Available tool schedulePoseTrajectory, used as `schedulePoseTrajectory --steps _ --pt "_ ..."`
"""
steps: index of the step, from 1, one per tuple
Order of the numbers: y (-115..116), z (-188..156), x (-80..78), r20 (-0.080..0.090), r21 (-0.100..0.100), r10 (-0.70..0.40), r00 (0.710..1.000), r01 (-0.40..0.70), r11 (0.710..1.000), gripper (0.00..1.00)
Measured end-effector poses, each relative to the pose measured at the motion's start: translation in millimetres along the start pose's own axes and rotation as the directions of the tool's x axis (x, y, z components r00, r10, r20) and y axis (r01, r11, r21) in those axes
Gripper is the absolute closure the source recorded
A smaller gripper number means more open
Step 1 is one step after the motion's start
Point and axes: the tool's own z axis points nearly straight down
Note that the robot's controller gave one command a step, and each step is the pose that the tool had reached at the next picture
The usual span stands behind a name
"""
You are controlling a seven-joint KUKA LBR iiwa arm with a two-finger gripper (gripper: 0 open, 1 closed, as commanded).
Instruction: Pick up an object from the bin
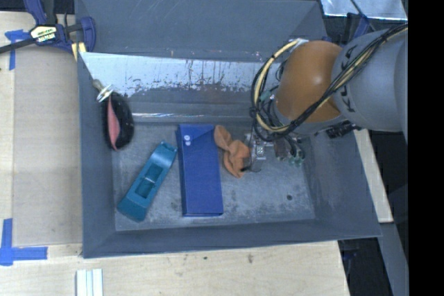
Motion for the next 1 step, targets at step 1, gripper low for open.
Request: schedulePoseTrajectory --steps 1 --pt "0.0 0.0 0.0 0.000 0.000 0.000 1.000 0.000 1.000 1.00"
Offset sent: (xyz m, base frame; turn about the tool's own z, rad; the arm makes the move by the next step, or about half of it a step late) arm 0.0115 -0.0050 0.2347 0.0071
